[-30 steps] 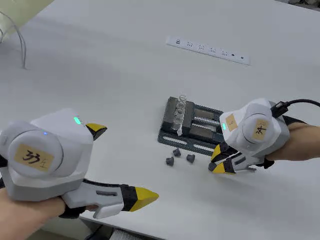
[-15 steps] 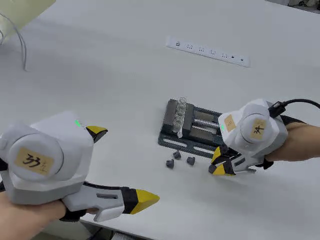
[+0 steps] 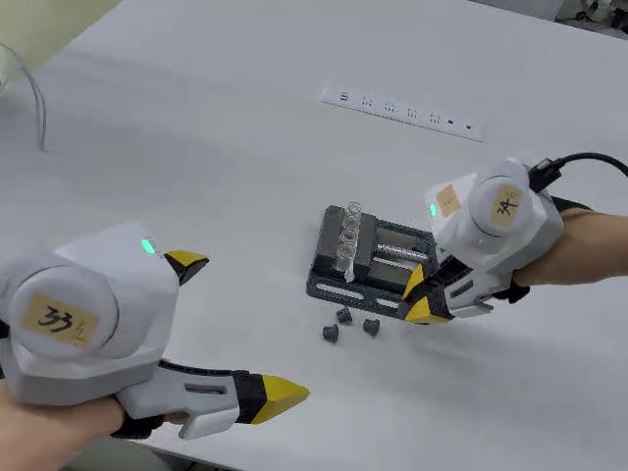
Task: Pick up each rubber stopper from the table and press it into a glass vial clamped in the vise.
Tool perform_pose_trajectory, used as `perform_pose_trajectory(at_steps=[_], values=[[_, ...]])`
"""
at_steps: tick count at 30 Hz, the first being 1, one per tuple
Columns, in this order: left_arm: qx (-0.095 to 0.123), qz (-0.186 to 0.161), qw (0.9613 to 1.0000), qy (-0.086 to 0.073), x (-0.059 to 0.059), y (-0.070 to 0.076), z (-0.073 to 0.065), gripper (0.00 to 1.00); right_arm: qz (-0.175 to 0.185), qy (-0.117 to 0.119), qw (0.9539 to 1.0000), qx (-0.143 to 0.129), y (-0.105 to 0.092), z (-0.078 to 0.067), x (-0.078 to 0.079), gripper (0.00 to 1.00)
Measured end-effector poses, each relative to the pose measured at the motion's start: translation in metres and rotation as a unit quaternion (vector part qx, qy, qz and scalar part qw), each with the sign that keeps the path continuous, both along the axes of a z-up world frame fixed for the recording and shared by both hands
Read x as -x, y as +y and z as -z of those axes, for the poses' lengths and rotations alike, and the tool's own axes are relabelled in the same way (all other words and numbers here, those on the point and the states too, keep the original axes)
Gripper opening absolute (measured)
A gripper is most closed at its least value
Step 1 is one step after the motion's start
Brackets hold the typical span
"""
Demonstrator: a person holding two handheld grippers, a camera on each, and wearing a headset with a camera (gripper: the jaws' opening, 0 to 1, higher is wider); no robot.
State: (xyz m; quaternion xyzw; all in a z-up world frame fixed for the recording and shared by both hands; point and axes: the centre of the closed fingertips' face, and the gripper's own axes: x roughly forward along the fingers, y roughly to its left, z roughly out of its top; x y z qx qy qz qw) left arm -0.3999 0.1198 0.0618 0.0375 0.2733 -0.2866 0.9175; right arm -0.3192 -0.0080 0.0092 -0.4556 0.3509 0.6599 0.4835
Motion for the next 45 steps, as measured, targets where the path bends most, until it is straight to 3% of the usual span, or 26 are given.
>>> perform_pose_trajectory(at_steps=[10,13,18,27,38,45], values=[[0.004,0.001,1.0,0.0,-0.004,-0.001,0.002,0.94,0.018,0.0,0.9996,-0.022,0.024,-0.027,-0.027,0.06],[0.007,-0.001,1.0,0.001,-0.005,-0.002,0.002,0.94,0.02,-0.009,0.9993,-0.028,0.031,-0.033,-0.036,0.06],[0.011,-0.003,0.9999,0.002,-0.006,-0.001,0.004,0.95,0.031,-0.013,0.9986,-0.042,0.042,-0.04,-0.055,0.06],[0.021,-0.004,0.9998,0.003,-0.01,-0.002,0.008,0.94,0.033,-0.028,0.9973,-0.059,0.057,-0.05,-0.074,0.06],[0.029,-0.007,0.9995,0.009,-0.011,-0.002,0.014,0.94,0.022,-0.03,0.9981,-0.049,0.077,-0.054,-0.087,0.06],[0.032,-0.013,0.9993,0.012,-0.013,0.002,0.016,0.94,0.002,-0.023,0.9994,-0.028,0.082,-0.047,-0.09,0.06]])
